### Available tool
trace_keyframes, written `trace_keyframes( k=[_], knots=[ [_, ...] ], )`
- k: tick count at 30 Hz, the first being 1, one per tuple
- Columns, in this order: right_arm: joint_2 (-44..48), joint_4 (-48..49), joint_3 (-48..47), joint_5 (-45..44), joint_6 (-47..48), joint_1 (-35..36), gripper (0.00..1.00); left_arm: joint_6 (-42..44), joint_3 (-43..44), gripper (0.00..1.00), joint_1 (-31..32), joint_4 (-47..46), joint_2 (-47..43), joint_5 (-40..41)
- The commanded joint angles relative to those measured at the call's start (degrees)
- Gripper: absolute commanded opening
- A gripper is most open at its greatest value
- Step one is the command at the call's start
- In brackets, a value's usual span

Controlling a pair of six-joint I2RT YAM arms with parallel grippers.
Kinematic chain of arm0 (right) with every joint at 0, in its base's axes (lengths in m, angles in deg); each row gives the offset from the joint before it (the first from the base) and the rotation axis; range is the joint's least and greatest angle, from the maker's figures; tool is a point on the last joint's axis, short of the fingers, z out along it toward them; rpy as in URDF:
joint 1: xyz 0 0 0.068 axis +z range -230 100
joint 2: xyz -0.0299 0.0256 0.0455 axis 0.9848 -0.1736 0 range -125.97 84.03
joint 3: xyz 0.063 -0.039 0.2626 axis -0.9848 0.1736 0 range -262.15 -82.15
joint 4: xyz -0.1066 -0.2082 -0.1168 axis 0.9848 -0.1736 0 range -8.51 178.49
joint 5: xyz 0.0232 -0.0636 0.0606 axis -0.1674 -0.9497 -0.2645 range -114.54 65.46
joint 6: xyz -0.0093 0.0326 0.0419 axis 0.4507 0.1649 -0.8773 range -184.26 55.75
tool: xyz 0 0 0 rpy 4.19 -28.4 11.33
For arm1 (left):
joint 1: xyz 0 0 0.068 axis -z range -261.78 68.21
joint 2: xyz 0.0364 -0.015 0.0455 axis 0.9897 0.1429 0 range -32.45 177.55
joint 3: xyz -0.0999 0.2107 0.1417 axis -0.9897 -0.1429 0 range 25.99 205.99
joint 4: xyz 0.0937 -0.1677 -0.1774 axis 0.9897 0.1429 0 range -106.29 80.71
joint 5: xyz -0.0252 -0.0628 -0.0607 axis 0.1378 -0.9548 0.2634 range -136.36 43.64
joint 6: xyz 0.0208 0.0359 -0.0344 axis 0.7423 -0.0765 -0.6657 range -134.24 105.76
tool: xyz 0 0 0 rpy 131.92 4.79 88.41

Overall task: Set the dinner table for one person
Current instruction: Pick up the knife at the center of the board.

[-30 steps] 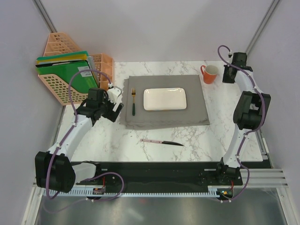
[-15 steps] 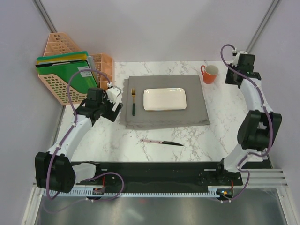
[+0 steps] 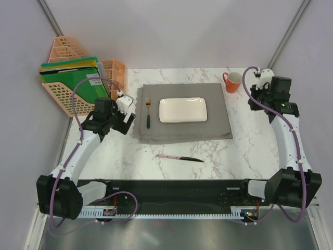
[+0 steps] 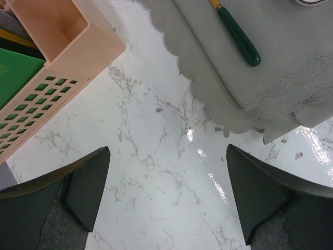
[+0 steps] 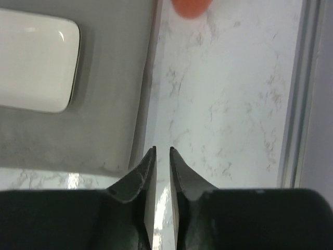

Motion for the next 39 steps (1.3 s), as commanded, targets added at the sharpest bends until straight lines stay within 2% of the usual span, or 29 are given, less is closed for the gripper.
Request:
trace_keyframes(
  k=[1, 2, 3, 4, 6, 8, 12, 13, 15, 16, 18, 19, 21, 23, 28, 33, 39],
  knots=[
    [6.86, -2.95, 5.68, 0.01, 6.3, -0.06, 0.27, 1.83, 0.17, 1.0, -0.33, -1.36, -0.58, -1.73],
    [7.48, -5.82, 6.05, 6.11, 7.61, -0.06, 0.4, 2.0, 0.0, 1.0, -0.33, -1.28, -0.58, -1.47],
    [7.66, -8.9, 5.62, 11.04, 12.24, 0.02, 0.46, 2.44, -0.09, 1.0, -0.33, -1.36, -0.67, -1.29],
    [7.58, -12.06, 3.96, 14.66, 13.85, 0.46, 0.61, 2.71, -0.09, 1.0, -0.33, -1.36, -0.85, -1.12],
    [6.96, -21.38, 1.93, 20.12, 18.07, 2.12, 0.71, 3.15, 0.17, 1.0, -0.42, -1.28, -0.85, -0.85],
    [5.82, -26.83, 0.6, 19.01, 22.2, 7.13, 0.78, 3.24, 0.43, 1.0, -0.42, -1.27, -0.5, -0.76],
    [2.05, -27.91, 4.11, 14.53, 23.44, 18.11, 0.77, 2.01, 0.7, 1.0, -0.51, -1.8, 1.96, -0.41],
    [1.26, -27.65, 5.33, 14.7, 23.18, 23.26, 0.73, 1.57, 0.7, 1.0, -0.59, -1.98, 2.31, -0.41],
    [-1.37, -24.59, 6.22, 14.87, 20.38, 28.3, 0.62, 0.17, 0.52, 1.0, -0.77, -2.24, 3.19, -1.46],
    [-2.35, -23.27, 6.49, 13.92, 19.24, 33.63, 0.5, -0.19, 0.44, 1.0, -0.77, -2.33, 3.54, -1.73],
    [-5.33, -19.14, 6.23, 12.16, 16.25, 38.67, 0.46, -0.54, 0.35, 1.0, -0.86, -2.42, 3.98, -1.82],
    [-6.39, -17.82, 5.62, 11.37, 15.46, 42.35, 0.46, -0.37, 0.17, 1.0, -0.95, -2.42, 3.99, -1.47],
    [-9.72, -15.53, 4.56, 10.22, 14.31, 45.01, 0.45, 0.16, -0.44, 1.0, -1.65, -2.59, 3.46, -0.77],
    [-13.66, -14.38, 2.72, 8.3, 14.3, 48.79, 0.52, 0.42, -0.97, 1.0, -2.61, -2.77, 2.93, -0.67],
    [-20.81, -11.93, -0.89, 2.75, 14.75, 57.84, 0.6, -0.45, -1.58, 1.0, -5.59, -3.47, 0.83, -1.11],
    [-24.85, -7.79, -0.98, 2.31, 14.04, 61.46, 0.6, -1.25, -2.73, 1.0, -9.47, -4.7, -0.93, -2.61],
    [-28.63, -5.86, -1.95, 0.99, 14.13, 64.62, 0.56, -0.81, -3.43, 1.0, -12.81, -4.97, -1.99, -3.84]
  ],
)
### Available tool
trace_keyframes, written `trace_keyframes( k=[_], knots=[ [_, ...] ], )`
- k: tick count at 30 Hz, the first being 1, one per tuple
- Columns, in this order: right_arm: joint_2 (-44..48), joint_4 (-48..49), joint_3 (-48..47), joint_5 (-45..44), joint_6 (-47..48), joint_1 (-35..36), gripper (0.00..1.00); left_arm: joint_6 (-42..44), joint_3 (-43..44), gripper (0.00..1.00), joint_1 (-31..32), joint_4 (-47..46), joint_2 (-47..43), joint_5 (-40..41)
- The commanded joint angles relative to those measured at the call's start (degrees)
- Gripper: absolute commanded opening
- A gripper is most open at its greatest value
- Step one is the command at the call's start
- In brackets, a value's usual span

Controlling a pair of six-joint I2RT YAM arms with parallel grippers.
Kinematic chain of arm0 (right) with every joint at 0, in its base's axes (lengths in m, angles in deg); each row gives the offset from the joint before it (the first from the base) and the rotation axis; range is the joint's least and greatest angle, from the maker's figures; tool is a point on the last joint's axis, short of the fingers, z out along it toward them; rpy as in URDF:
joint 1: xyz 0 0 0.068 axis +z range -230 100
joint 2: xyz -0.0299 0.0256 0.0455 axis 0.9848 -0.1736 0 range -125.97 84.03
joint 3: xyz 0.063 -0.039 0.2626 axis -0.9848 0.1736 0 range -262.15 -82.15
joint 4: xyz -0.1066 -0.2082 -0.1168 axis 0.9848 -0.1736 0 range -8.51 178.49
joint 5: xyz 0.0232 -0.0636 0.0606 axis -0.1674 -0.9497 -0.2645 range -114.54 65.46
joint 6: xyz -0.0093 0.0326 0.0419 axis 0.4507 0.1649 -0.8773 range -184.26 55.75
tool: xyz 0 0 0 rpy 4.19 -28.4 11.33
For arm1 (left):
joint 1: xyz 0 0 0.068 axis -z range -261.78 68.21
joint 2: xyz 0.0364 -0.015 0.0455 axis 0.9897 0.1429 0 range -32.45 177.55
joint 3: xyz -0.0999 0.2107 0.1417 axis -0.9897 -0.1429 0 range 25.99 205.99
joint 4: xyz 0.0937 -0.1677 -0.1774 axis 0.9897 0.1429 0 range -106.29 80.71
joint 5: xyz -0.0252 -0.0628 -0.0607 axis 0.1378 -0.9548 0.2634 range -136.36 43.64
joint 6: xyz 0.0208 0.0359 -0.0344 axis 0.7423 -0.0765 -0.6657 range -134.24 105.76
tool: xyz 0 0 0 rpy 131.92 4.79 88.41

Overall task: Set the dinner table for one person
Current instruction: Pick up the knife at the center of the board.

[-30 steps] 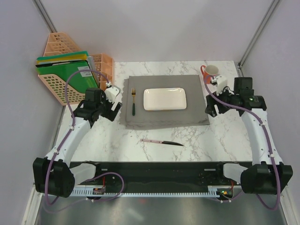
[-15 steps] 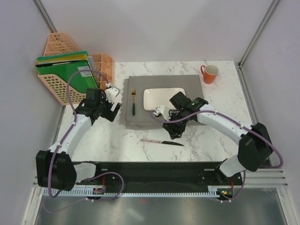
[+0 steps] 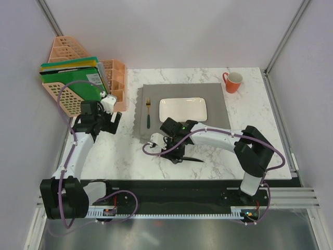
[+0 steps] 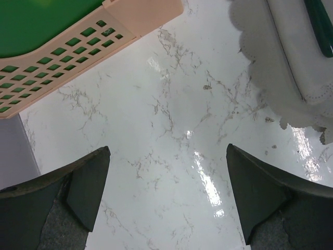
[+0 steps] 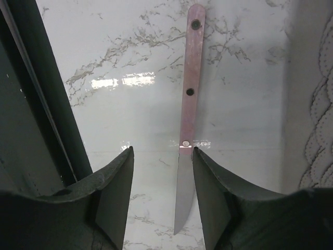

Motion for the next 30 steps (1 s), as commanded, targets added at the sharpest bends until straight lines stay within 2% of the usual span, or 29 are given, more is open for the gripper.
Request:
trace_keyframes(
  k=[1, 8, 19, 20, 21, 24, 30],
  knots=[
    [-1.2, 3.19, -2.43, -1.59, -0.49, 0.98, 0.56, -1.2, -0.79, 1.0, -0.92, -2.61, -1.51, -2.31],
    [-4.72, 5.92, -2.08, -3.44, 0.21, 0.98, 0.55, -0.94, -3.07, 1.0, -1.36, -3.39, -4.41, -2.13],
    [-7.97, 7.68, -0.32, -3.88, 0.65, 0.98, 0.48, 0.03, -3.43, 1.0, -1.36, -2.96, -5.73, -1.08],
    [-7.89, 7.68, -0.15, -3.53, 0.65, 0.98, 0.45, 0.12, -3.43, 1.0, -1.36, -2.87, -5.82, -0.99],
    [-7.8, 7.68, 0.46, -3.53, 0.65, 0.98, 0.37, 0.03, -3.34, 1.0, -1.45, -2.78, -5.99, -0.99],
    [-7.1, 7.51, 1.43, -3.7, 0.47, 0.98, 0.02, 0.38, -3.25, 1.0, -1.36, -2.69, -6.08, -0.82],
    [-4.11, 6.8, 1.88, -3.53, -0.23, 1.06, 0.0, 0.21, -3.34, 1.0, -1.36, -2.61, -5.29, -0.99]
  ],
)
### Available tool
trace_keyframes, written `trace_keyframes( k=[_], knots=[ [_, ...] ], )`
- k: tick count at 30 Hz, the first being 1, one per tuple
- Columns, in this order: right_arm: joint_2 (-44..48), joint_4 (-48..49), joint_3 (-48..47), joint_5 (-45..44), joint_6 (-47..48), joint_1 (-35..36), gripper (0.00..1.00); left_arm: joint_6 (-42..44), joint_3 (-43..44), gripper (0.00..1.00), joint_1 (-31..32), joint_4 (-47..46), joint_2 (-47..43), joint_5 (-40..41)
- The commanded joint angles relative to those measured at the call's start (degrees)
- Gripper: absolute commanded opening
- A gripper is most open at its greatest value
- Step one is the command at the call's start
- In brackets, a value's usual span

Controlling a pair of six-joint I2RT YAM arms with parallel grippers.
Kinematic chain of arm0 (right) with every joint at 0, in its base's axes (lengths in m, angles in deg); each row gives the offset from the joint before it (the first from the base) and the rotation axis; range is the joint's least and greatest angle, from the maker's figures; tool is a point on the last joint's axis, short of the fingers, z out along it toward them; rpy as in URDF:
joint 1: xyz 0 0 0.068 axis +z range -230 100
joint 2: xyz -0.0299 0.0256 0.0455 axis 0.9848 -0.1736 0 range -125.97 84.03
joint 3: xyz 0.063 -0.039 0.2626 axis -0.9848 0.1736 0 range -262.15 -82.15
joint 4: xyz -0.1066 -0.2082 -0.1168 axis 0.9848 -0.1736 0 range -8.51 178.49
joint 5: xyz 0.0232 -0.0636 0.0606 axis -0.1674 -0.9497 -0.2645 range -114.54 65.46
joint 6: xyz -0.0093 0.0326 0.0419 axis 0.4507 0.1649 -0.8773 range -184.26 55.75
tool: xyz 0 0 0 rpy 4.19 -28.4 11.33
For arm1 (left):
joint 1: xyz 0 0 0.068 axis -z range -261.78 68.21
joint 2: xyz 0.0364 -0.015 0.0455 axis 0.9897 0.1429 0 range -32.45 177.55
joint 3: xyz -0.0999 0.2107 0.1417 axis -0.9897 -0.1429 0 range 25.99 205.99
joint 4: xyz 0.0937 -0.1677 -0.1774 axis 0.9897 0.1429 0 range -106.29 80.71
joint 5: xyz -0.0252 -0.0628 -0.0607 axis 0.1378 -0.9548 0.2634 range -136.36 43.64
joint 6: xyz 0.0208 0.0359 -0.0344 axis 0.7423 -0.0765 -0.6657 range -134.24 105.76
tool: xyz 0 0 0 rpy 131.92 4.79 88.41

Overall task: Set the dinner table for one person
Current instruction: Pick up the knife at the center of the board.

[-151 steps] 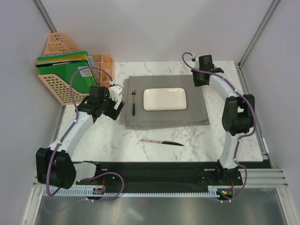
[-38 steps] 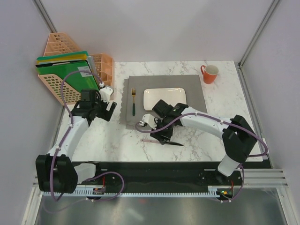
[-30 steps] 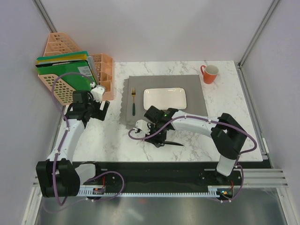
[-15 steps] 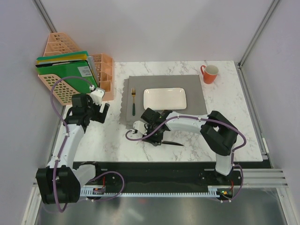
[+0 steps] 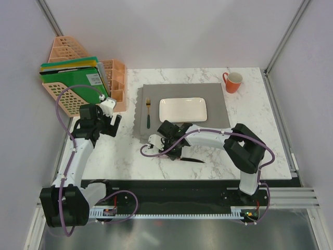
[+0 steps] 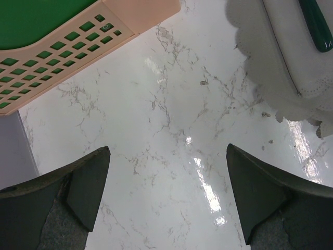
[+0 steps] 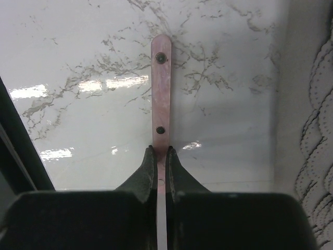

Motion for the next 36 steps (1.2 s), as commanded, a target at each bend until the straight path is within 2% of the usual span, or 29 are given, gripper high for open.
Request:
trace_keyframes(
  k=[1, 11, 23, 29, 33, 34, 36],
  knots=[
    [2.9, -2.09, 0.83, -0.01, -0.71, 0.06, 0.0, 0.08, 0.38, 1.0, -0.31, -1.36, -0.52, -0.47],
    [14.77, -6.76, 0.56, -2.29, -2.73, 0.15, 0.0, -1.33, 0.02, 1.0, -0.23, -2.06, 0.88, -1.78],
    [23.04, 0.27, 6.89, -10.64, -8.27, -4.85, 0.0, -2.65, 0.11, 1.0, -0.23, -2.76, 2.03, -3.98],
    [22.69, -0.95, 7.33, -6.45, -6.43, -5.56, 0.0, -2.21, -0.15, 1.0, -0.31, -2.68, 2.03, -3.63],
    [19.79, -8.93, 5.58, 2.35, 0.67, -5.48, 0.0, -1.95, -0.33, 1.0, -0.23, -3.38, 2.46, -3.37],
    [19.79, -10.17, 5.31, 4.54, 5.04, -5.48, 0.0, -1.86, -0.41, 1.0, -0.23, -3.47, 2.64, -3.37],
    [20.66, -11.42, 4.87, 4.83, 7.19, -5.04, 0.0, -1.68, -0.41, 1.0, -0.23, -3.64, 2.81, -3.2]
  ],
)
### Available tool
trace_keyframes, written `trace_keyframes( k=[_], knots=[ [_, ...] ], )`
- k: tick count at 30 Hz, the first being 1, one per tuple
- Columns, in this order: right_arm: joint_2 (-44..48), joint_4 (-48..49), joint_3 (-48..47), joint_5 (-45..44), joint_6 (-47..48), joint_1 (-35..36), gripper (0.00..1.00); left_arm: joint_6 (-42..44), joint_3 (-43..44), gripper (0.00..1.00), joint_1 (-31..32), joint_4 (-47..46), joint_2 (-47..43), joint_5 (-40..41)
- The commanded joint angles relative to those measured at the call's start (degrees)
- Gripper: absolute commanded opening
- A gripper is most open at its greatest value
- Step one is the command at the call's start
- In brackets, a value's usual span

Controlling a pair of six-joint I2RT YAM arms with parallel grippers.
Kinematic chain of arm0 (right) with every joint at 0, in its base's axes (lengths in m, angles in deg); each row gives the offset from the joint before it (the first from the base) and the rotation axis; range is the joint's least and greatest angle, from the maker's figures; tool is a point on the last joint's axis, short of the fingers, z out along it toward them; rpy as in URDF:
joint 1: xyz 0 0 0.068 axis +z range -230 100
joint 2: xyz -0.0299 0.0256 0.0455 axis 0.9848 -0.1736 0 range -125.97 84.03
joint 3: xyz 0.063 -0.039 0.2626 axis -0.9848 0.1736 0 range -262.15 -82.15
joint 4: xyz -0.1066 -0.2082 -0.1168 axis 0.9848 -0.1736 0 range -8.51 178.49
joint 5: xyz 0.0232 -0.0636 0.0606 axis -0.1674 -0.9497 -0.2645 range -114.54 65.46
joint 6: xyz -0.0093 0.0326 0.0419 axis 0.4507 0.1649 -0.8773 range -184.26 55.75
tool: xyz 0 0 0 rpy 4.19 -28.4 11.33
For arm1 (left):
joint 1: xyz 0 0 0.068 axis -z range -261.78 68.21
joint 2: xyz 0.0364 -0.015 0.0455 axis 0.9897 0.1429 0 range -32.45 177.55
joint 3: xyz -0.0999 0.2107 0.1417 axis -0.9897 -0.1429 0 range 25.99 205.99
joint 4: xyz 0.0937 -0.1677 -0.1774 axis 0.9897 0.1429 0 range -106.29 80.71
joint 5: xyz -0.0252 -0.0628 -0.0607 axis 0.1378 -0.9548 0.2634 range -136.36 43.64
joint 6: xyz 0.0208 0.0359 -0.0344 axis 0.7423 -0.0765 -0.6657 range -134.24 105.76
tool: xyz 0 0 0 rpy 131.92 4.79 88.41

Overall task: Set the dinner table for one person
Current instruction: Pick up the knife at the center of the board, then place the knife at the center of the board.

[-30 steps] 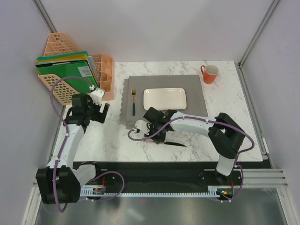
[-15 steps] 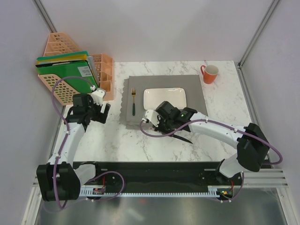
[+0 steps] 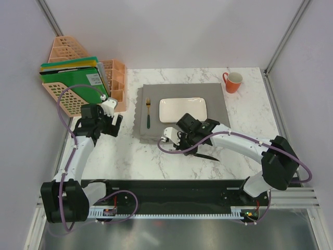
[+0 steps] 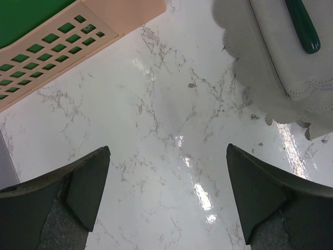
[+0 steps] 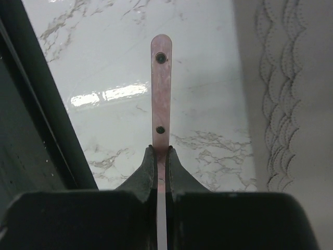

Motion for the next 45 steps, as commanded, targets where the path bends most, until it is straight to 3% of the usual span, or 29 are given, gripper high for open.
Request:
trace_keyframes(
  k=[1, 7, 12, 19, 34, 45],
  knots=[
    [0.8, -4.33, -2.69, 5.22, 8.55, 0.49, 0.0, -0.48, -0.24, 1.0, -0.23, -2.66, 0.43, -0.51],
    [-2.36, -5.48, -5.07, -1.01, 4.98, 0.49, 0.0, -0.57, -0.42, 1.0, -0.31, -2.84, 0.43, -0.33],
    [-0.26, 7.51, -0.24, -7.68, -4.26, -2.05, 0.0, -0.74, -0.94, 1.0, -0.31, -3.1, 0.61, -0.85],
    [3.43, 15.61, 2.67, -13.76, -8.66, -5.74, 0.0, -0.66, -1.65, 1.0, -0.31, -3.27, 0.35, -0.94],
    [10.38, 21.42, 4.42, -20.7, -11.83, -21.82, 0.0, -0.83, -2.17, 1.0, -0.23, -4.15, 1.14, -1.65],
    [5.64, 25.54, 5.22, -13.77, -10.07, -44.32, 0.0, -0.74, -2.17, 1.0, -0.31, -4.51, 1.31, -1.65]
  ],
)
